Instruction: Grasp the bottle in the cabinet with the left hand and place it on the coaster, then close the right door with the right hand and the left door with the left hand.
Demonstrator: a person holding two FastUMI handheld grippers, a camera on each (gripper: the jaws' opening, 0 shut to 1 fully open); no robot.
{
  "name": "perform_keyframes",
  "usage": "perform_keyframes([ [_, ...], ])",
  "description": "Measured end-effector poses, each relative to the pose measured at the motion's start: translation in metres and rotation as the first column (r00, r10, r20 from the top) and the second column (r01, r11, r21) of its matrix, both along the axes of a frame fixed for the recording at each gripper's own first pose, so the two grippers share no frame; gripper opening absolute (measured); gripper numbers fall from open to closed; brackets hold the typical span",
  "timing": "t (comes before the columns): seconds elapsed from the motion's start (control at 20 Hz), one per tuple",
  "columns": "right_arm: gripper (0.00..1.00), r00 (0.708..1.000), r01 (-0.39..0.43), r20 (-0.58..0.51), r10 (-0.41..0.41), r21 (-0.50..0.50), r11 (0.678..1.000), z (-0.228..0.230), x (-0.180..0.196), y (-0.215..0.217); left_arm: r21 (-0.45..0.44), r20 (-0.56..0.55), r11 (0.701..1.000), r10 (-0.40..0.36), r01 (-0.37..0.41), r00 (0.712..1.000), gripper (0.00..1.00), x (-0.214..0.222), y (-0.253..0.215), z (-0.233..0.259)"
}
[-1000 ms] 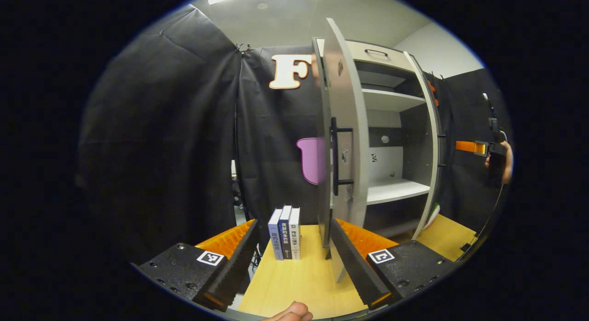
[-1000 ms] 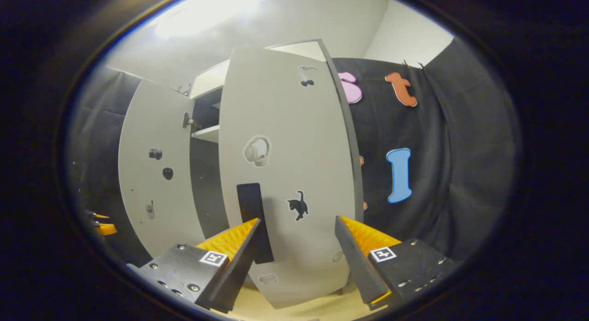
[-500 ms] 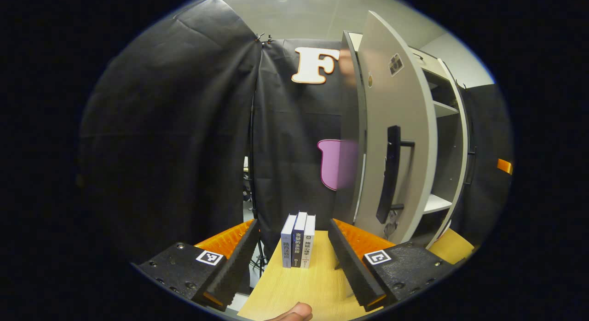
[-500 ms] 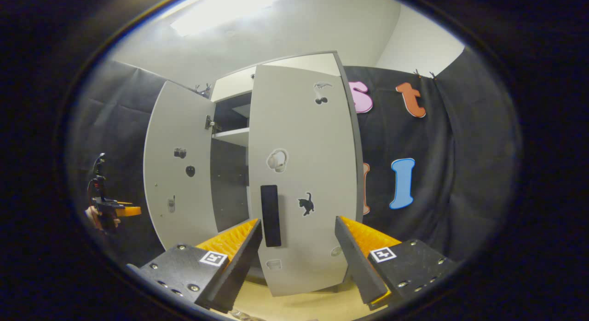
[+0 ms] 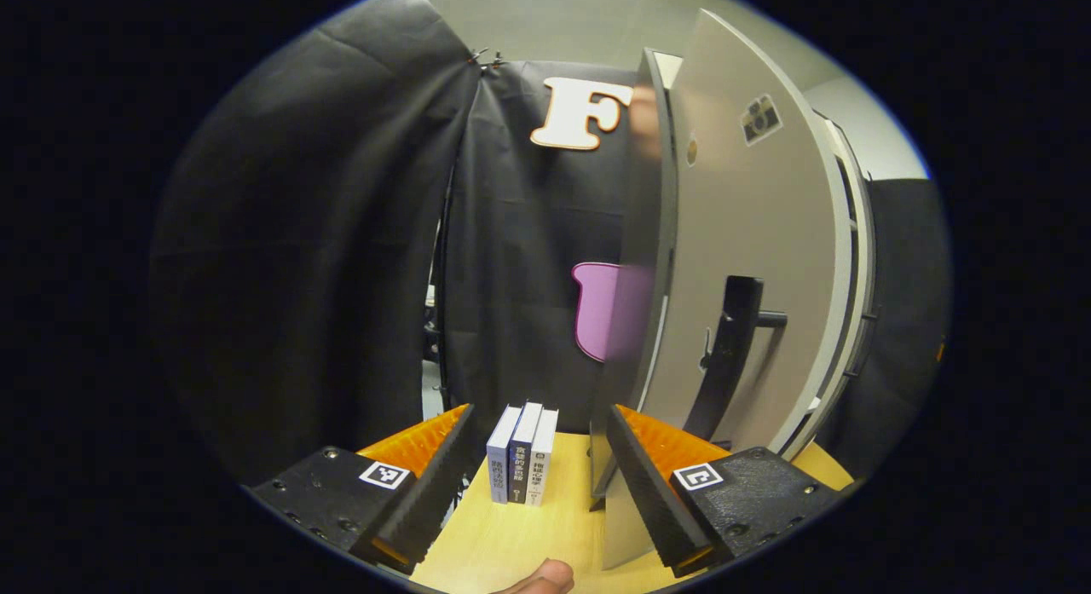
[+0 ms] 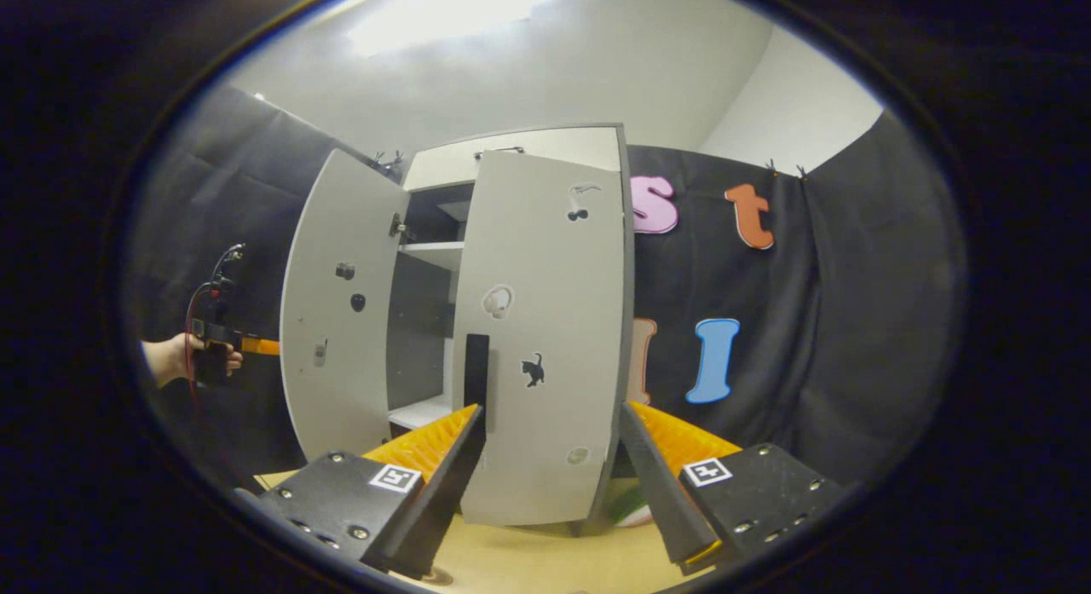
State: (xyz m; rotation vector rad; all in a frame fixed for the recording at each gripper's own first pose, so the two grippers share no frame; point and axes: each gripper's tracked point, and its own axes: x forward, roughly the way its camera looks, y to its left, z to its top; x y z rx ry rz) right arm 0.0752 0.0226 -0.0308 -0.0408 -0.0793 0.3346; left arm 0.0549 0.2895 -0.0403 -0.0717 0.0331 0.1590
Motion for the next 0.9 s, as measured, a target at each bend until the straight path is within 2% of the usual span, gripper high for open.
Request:
perform_keyframes([
  [0.05,0.92,1.000,0.016,-0.008,-0.016,0.011,1.000,0.001,-0.002,-0.006,0.026,-0.005,1.000,-0.007,0.008,1.000,0.96,0.003,-0.013,0.004],
  [0.1,0.96,0.999,0.033,-0.006,-0.033,0.016,0.999,0.002,-0.007,-0.014,0.079,-0.004,0.997,0.020,-0.020,1.000,0.91,0.005,-0.013,0.008],
  [0.15,0.96,0.999,0.048,-0.001,-0.048,0.019,0.999,0.004,-0.012,-0.022,0.119,0.021,0.993,0.023,-0.025,1.000,0.86,0.000,-0.014,0.014],
  [0.2,0.96,0.998,0.059,0.001,-0.059,0.017,0.998,0.003,-0.016,-0.027,0.148,0.023,0.989,0.018,-0.021,1.000,0.85,0.001,-0.019,0.016],
  [0.25,0.96,0.998,0.064,0.003,-0.064,0.016,0.998,0.000,-0.019,-0.031,0.134,0.020,0.991,0.003,-0.006,1.000,0.87,0.004,-0.023,0.011],
  [0.35,0.96,0.998,0.064,-0.005,-0.064,0.014,0.998,-0.005,-0.024,-0.034,0.040,-0.021,0.998,-0.046,0.047,0.999,0.87,0.007,-0.039,0.000],
  [0.4,1.00,0.998,0.069,-0.006,-0.069,0.013,0.998,-0.006,-0.026,-0.036,-0.003,-0.035,0.998,-0.064,0.064,0.997,0.87,0.003,-0.050,-0.002],
  [0.45,0.96,0.997,0.075,-0.007,-0.075,0.012,0.997,-0.008,-0.029,-0.038,-0.014,-0.037,0.997,-0.073,0.073,0.997,0.86,0.005,-0.054,-0.003],
  [0.65,0.96,0.994,0.107,-0.023,-0.106,0.052,0.993,-0.001,-0.034,-0.042,0.079,0.011,0.996,-0.052,0.051,0.999,0.89,0.006,-0.063,0.009],
  [0.7,0.96,0.995,0.104,-0.020,-0.103,0.065,0.992,0.004,-0.035,-0.042,0.082,0.015,0.995,-0.058,0.057,0.998,0.85,0.008,-0.067,0.008],
  [0.9,0.96,0.995,0.101,-0.015,-0.100,0.067,0.993,0.008,-0.039,-0.045,0.045,0.012,0.994,-0.103,0.102,0.995,0.86,0.013,-0.094,0.004],
])
